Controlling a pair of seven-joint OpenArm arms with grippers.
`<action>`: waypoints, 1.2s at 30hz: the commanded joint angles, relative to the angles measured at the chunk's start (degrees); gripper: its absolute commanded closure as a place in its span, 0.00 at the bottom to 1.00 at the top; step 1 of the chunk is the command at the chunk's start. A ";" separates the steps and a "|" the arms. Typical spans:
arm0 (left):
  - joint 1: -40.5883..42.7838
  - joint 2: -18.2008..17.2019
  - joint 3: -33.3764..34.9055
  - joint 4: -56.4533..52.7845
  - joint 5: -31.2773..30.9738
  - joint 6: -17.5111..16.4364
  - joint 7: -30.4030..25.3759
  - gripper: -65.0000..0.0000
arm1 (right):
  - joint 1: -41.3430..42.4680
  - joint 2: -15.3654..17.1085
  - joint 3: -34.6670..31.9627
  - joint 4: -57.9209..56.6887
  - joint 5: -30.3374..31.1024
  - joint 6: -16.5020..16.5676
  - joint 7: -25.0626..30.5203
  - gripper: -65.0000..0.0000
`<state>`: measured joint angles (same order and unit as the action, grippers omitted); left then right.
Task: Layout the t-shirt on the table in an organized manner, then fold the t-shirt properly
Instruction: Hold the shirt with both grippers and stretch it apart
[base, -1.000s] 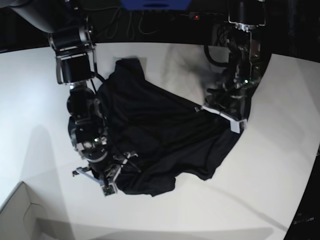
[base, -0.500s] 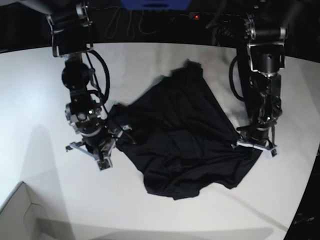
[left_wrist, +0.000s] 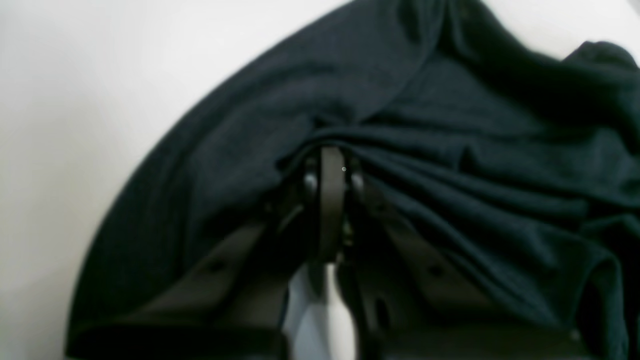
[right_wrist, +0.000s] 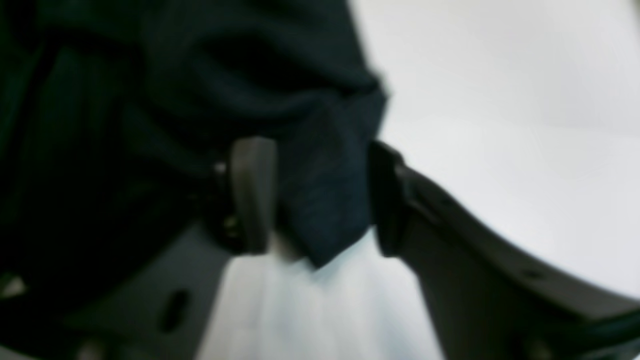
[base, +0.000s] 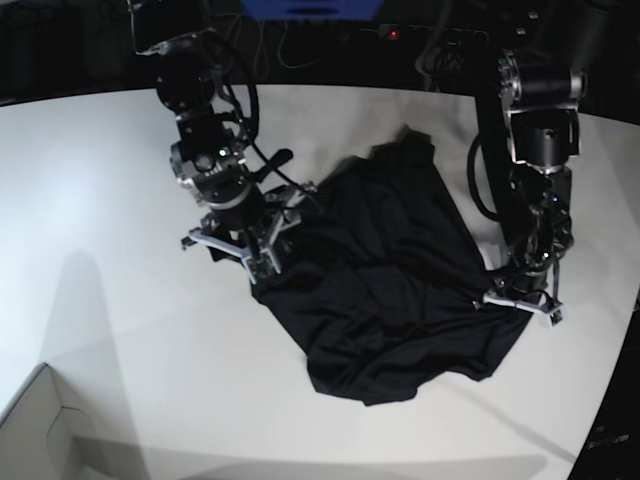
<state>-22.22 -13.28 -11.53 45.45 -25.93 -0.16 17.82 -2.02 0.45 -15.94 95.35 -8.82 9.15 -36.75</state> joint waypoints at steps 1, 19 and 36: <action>-1.47 -0.66 -0.03 0.92 0.13 -0.06 -1.16 0.99 | 0.83 -0.32 -0.01 1.13 -0.10 -0.31 1.54 0.47; 0.37 -0.66 -0.47 0.83 0.22 -0.06 -1.43 0.99 | -0.48 2.06 0.25 -4.76 -0.19 -0.40 2.33 0.51; 1.87 -3.56 -0.56 0.83 -0.13 -0.14 -3.89 0.99 | 2.15 4.43 10.98 7.99 -0.10 -0.22 3.13 1.00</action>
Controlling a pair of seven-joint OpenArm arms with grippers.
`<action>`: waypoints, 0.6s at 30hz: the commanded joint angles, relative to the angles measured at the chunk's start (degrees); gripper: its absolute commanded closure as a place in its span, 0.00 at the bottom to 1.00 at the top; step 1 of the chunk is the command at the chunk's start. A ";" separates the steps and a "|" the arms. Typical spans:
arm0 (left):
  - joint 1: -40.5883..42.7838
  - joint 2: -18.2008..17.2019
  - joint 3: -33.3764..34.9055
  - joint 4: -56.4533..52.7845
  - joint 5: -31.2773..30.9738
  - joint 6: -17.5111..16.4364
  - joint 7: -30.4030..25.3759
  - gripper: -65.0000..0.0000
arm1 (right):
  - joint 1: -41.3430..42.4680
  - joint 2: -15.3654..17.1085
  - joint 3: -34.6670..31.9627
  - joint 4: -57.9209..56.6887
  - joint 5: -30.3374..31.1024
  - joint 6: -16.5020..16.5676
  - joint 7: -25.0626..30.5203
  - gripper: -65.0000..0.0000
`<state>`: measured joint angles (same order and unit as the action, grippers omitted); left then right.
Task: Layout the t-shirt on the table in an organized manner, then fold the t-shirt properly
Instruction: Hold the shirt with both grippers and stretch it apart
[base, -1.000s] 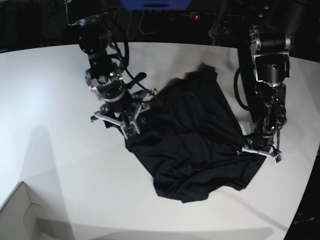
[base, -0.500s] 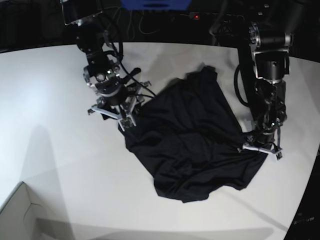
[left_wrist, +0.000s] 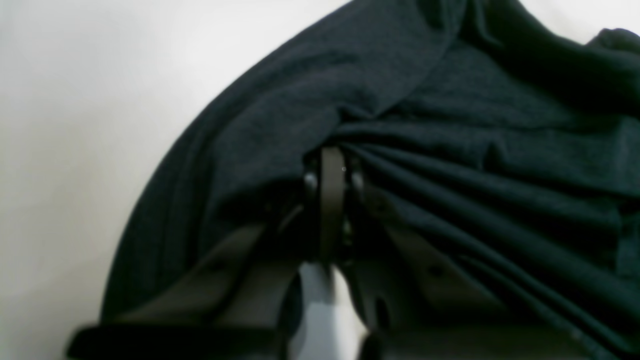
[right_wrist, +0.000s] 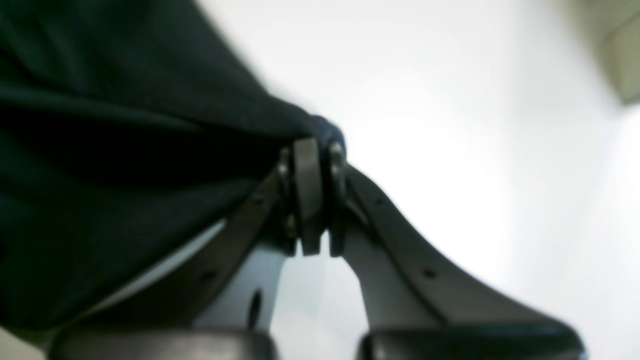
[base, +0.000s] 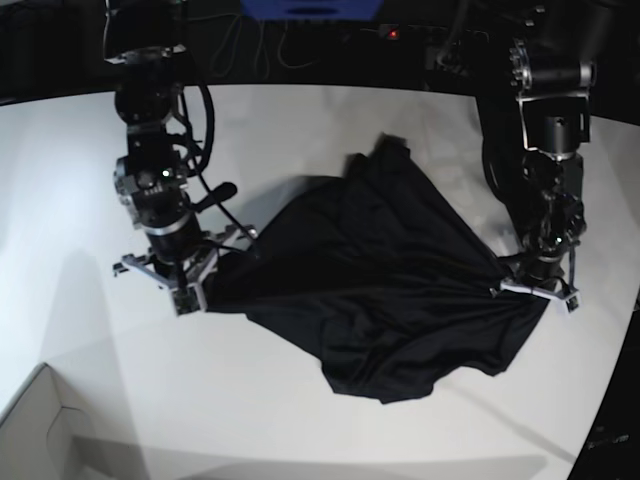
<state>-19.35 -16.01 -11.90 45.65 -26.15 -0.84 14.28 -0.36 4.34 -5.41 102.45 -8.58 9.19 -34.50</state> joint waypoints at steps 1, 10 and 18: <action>-1.00 -0.82 -0.19 0.64 0.09 0.53 -0.35 0.99 | 0.67 1.07 0.62 2.29 -0.34 -0.27 0.87 1.00; -0.91 -0.91 -0.19 0.64 0.09 0.53 -0.35 0.99 | 6.29 5.46 5.01 4.93 -0.26 -0.09 -1.94 1.00; -0.12 -1.53 -0.27 0.90 0.09 0.53 -0.35 0.99 | 14.03 6.96 4.57 8.18 -0.26 11.25 -5.10 1.00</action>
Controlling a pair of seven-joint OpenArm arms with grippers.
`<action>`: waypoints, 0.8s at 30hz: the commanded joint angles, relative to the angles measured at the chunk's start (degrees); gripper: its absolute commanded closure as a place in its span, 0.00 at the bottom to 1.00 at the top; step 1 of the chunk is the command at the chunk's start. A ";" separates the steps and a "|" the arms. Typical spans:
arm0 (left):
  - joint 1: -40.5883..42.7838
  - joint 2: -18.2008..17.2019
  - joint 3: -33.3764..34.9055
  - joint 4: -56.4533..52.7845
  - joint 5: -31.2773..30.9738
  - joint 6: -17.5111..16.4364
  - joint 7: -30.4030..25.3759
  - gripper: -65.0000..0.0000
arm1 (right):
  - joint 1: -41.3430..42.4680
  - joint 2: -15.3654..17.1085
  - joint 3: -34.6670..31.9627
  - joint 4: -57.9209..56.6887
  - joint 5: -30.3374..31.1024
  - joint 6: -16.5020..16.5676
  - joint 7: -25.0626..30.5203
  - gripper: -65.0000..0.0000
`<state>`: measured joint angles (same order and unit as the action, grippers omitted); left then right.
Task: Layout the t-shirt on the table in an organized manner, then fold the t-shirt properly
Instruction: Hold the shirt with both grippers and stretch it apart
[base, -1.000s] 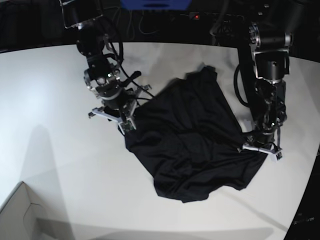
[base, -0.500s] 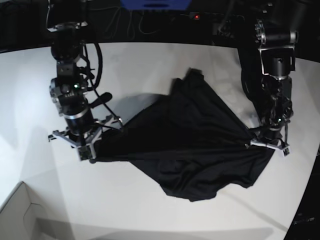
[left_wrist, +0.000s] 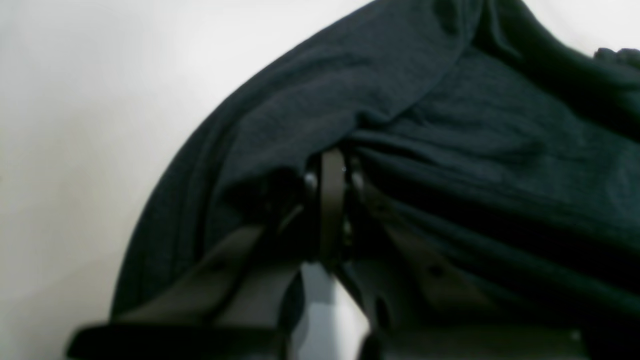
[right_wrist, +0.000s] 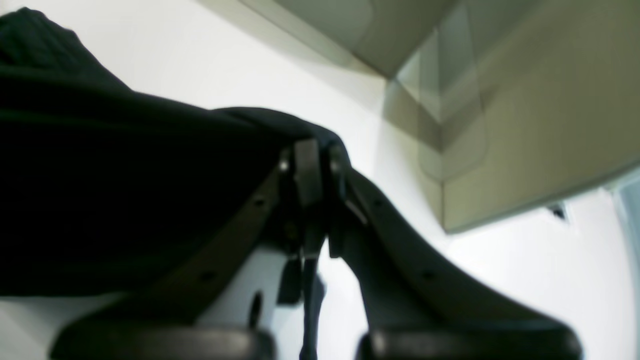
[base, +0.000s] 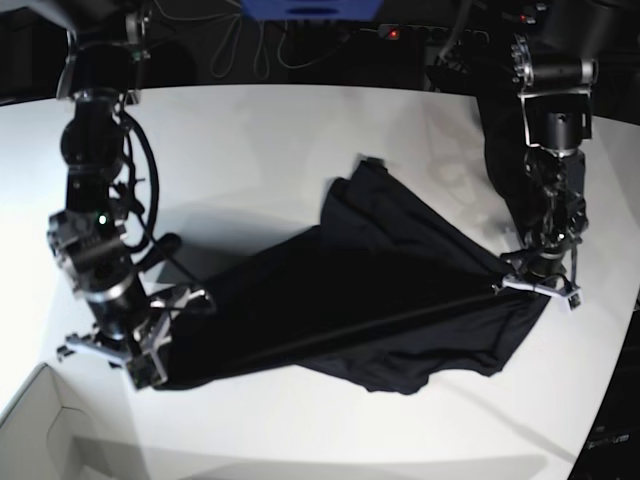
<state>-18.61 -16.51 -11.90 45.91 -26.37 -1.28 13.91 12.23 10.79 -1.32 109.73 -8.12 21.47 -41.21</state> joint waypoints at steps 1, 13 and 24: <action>-0.86 -1.11 -0.27 0.64 0.30 0.97 0.02 0.99 | 2.85 0.42 -0.22 -0.24 -0.72 -0.60 1.08 1.00; 1.07 -0.85 -0.27 1.08 0.30 0.97 0.02 0.99 | 20.34 -0.54 -1.45 -40.50 -0.72 -0.33 1.52 0.97; 0.46 -1.03 -0.27 2.40 0.22 0.97 0.11 0.99 | 12.34 0.69 -1.18 -24.41 -0.72 -0.60 0.82 0.45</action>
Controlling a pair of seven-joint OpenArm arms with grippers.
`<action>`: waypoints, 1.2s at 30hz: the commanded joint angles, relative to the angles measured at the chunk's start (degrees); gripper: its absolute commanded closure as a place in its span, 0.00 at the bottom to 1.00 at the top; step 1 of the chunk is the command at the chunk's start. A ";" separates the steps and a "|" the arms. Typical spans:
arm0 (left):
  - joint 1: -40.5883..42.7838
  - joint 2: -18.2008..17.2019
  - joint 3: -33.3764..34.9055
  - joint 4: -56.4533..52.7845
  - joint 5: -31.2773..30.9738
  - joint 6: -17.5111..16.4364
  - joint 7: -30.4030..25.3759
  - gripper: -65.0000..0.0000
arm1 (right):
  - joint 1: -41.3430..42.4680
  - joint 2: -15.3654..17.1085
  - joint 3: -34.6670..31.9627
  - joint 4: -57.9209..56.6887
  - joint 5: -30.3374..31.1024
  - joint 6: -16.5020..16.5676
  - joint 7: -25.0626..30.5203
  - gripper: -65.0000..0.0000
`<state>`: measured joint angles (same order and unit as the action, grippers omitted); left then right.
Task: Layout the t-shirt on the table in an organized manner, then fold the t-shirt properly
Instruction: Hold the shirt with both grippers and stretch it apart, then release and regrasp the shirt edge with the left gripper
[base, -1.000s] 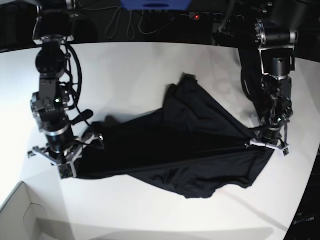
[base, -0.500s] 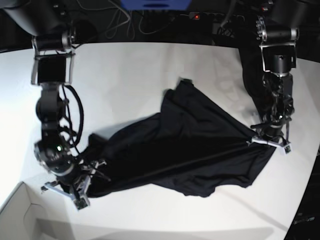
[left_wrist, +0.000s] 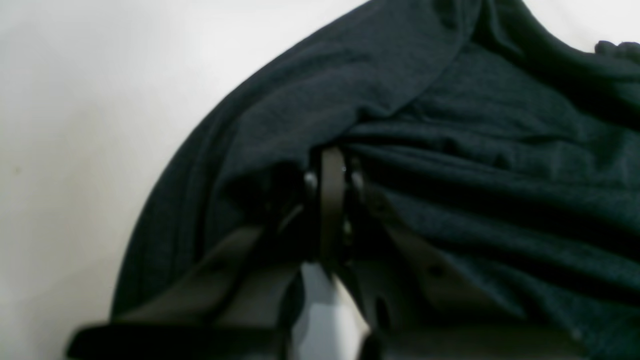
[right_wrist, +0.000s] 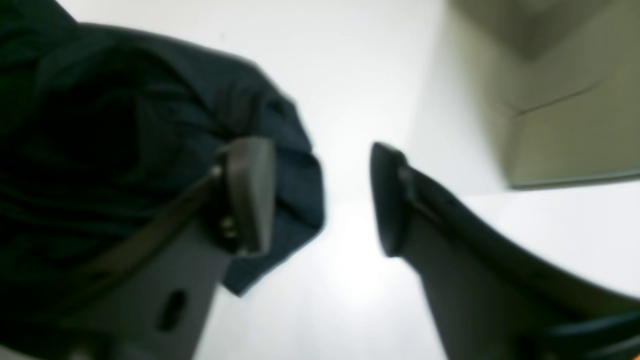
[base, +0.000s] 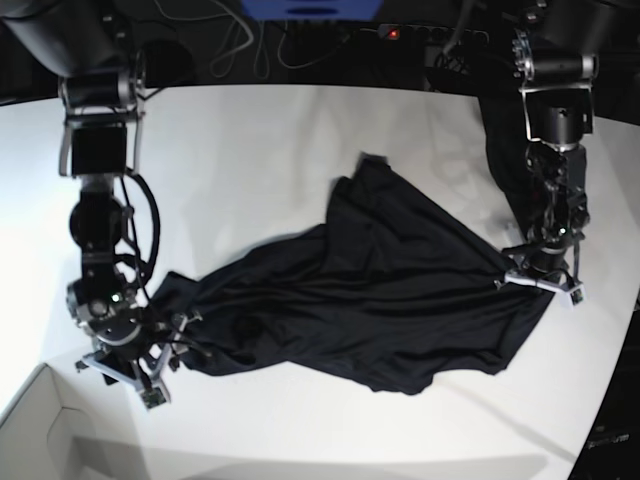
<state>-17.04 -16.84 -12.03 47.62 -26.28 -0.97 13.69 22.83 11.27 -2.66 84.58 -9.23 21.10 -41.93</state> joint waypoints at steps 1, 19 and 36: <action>-1.29 -0.52 -0.14 2.10 0.13 0.66 0.50 0.99 | -0.19 0.29 0.15 3.91 0.40 -0.22 1.54 0.42; 22.27 9.50 5.75 41.92 -12.00 0.84 16.68 0.99 | -17.16 -0.76 2.88 14.90 0.31 -0.05 1.62 0.41; 33.52 10.20 14.45 44.12 -5.32 1.28 16.42 0.98 | -19.18 -1.99 2.88 14.99 0.40 0.04 1.62 0.41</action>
<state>16.62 -6.66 2.37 91.07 -31.57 0.60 29.76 2.57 8.99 0.05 98.52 -8.99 21.23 -41.67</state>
